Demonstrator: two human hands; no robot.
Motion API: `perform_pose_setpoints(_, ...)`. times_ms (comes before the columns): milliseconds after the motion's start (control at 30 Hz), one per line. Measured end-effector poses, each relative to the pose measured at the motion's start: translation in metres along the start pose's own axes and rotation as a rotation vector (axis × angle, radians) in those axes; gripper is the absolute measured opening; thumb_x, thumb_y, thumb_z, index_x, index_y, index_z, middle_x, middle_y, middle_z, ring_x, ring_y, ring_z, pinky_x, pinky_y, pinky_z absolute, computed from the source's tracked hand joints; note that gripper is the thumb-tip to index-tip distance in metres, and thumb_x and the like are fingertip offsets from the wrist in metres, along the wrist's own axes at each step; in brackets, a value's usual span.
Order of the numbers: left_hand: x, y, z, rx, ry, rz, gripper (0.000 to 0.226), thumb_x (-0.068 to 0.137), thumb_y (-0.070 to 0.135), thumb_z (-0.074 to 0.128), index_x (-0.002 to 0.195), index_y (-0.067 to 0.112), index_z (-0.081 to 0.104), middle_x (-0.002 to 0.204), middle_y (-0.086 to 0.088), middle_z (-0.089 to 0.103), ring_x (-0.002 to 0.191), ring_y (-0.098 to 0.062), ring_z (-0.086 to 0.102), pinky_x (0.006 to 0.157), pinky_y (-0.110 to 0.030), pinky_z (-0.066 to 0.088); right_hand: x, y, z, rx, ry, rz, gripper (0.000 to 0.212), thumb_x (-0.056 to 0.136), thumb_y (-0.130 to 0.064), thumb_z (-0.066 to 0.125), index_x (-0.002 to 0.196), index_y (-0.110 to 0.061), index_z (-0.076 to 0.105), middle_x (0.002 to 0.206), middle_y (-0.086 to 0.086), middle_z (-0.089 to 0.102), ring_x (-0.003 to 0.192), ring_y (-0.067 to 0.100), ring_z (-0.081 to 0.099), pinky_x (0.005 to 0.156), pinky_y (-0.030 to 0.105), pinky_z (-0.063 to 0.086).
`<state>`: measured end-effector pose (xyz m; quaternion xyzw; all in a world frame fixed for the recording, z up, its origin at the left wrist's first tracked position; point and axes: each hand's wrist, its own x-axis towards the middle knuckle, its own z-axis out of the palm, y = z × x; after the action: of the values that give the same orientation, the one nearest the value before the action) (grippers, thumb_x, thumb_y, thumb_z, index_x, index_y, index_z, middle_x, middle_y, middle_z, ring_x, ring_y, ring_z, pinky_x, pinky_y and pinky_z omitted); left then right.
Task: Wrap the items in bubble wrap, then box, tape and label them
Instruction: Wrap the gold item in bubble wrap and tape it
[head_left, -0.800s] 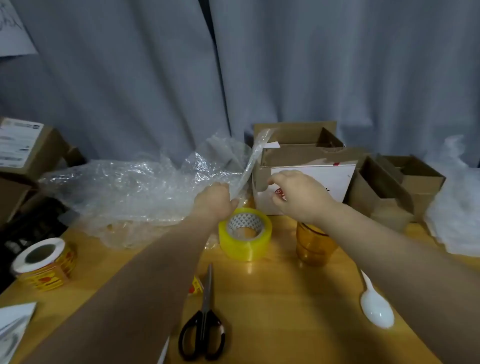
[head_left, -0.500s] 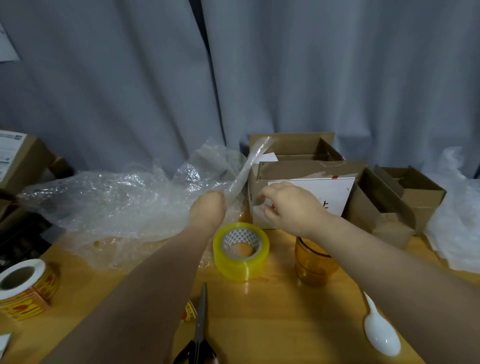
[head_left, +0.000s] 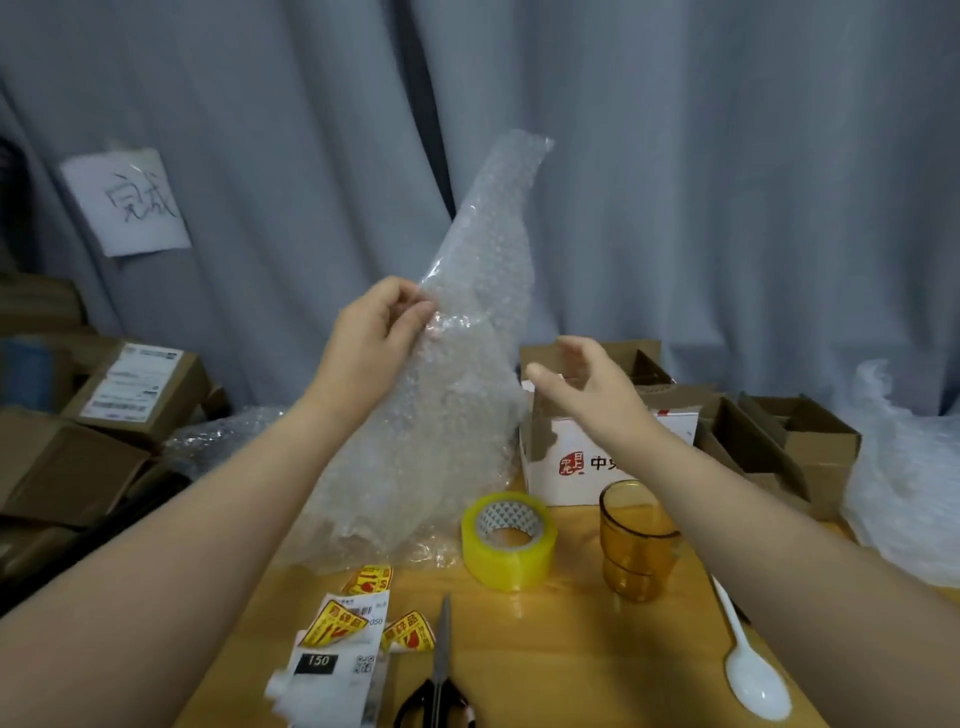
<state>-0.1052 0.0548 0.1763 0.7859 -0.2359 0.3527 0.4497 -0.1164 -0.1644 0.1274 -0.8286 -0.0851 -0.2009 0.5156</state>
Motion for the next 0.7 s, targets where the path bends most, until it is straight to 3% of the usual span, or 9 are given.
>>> perform_pose_setpoints(133, -0.013, 0.041, -0.013, -0.042, -0.033, 0.034, 0.012, 0.093, 0.013, 0.058, 0.081, 0.016, 0.055, 0.062, 0.008, 0.053, 0.052, 0.002, 0.045, 0.056, -0.009, 0.036, -0.014, -0.038, -0.010, 0.359, -0.068, 0.043, 0.077, 0.063, -0.059, 0.073, 0.128, -0.022, 0.055, 0.126, -0.002, 0.060, 0.118, 0.014, 0.056, 0.092, 0.027, 0.047)
perform_pose_setpoints(200, -0.019, 0.051, -0.013, -0.026, -0.042, 0.038, 0.018, 0.093, 0.017, 0.057, 0.078, 0.024, 0.052, 0.063, 0.013, 0.055, 0.056, 0.002, 0.047, 0.059, -0.012, 0.038, -0.022, -0.049, -0.012, 0.485, -0.078, 0.034, 0.053, 0.061, -0.049, 0.080, 0.105, -0.023, 0.066, 0.113, 0.002, 0.067, 0.109, 0.020, 0.062, 0.094, 0.038, 0.050)
perform_pose_setpoints(300, -0.027, 0.056, -0.009, 0.062, -0.061, 0.017, 0.012, 0.094, 0.025, 0.055, 0.084, 0.023, 0.050, 0.072, 0.014, 0.057, 0.064, -0.001, 0.050, 0.066, -0.022, 0.040, -0.036, -0.066, -0.014, 0.509, 0.032, 0.011, 0.009, 0.080, -0.018, 0.076, 0.083, -0.017, 0.068, 0.084, 0.004, 0.069, 0.073, 0.018, 0.064, 0.064, 0.029, 0.052)
perform_pose_setpoints(367, -0.031, 0.059, -0.005, 0.106, -0.067, 0.000, 0.011, 0.095, 0.028, 0.054, 0.092, 0.019, 0.049, 0.077, 0.019, 0.055, 0.072, -0.002, 0.053, 0.071, -0.025, 0.042, -0.040, -0.073, -0.018, 0.478, 0.138, -0.011, 0.011, 0.085, -0.008, 0.070, 0.077, -0.014, 0.065, 0.070, 0.001, 0.065, 0.055, 0.007, 0.059, 0.055, 0.020, 0.049)
perform_pose_setpoints(433, -0.034, 0.061, 0.000, 0.135, -0.084, -0.019, 0.015, 0.095, 0.030, 0.053, 0.099, 0.019, 0.046, 0.081, 0.022, 0.053, 0.082, -0.010, 0.055, 0.075, -0.028, 0.042, -0.043, -0.078, -0.024, 0.397, 0.196, -0.009, 0.014, 0.086, -0.007, 0.068, 0.074, -0.014, 0.065, 0.064, 0.000, 0.063, 0.050, 0.005, 0.056, 0.056, 0.020, 0.049)
perform_pose_setpoints(500, -0.037, 0.063, 0.005, 0.143, -0.114, -0.044, 0.023, 0.094, 0.030, 0.055, 0.109, 0.016, 0.045, 0.081, 0.023, 0.049, 0.080, -0.011, 0.053, 0.072, -0.027, 0.038, -0.043, -0.080, -0.031, 0.369, 0.212, 0.006, 0.012, 0.087, -0.007, 0.068, 0.076, -0.012, 0.066, 0.062, 0.002, 0.061, 0.049, 0.008, 0.054, 0.057, 0.025, 0.049)
perform_pose_setpoints(567, -0.038, 0.065, 0.008, 0.136, -0.143, -0.077, 0.040, 0.091, 0.031, 0.060, 0.123, 0.015, 0.043, 0.093, 0.014, 0.047, 0.086, -0.013, 0.052, 0.077, -0.024, 0.037, -0.042, -0.083, -0.038, 0.356, 0.188, 0.020, 0.007, 0.090, -0.005, 0.063, 0.083, -0.006, 0.063, 0.067, 0.004, 0.058, 0.042, 0.002, 0.050, 0.049, 0.017, 0.045)
perform_pose_setpoints(633, -0.035, 0.066, 0.005, 0.191, -0.158, -0.015, 0.063, 0.085, 0.033, 0.067, 0.137, 0.017, 0.036, 0.119, 0.001, 0.040, 0.109, -0.022, 0.049, 0.095, -0.029, 0.039, -0.039, -0.085, -0.045, 0.102, 0.097, -0.064, 0.004, 0.092, -0.004, 0.060, 0.089, -0.006, 0.061, 0.069, 0.002, 0.056, 0.043, -0.002, 0.050, 0.046, 0.013, 0.041)
perform_pose_setpoints(700, -0.026, 0.070, -0.002, 0.296, -0.220, 0.122, 0.084, 0.079, 0.035, 0.073, 0.147, 0.027, 0.023, 0.142, -0.005, 0.027, 0.131, -0.027, 0.033, 0.111, -0.039, 0.028, -0.036, -0.089, -0.051, -0.228, -0.055, -0.229, 0.006, 0.090, -0.002, 0.061, 0.089, -0.006, 0.066, 0.068, 0.002, 0.058, 0.053, -0.001, 0.052, 0.059, 0.018, 0.041)
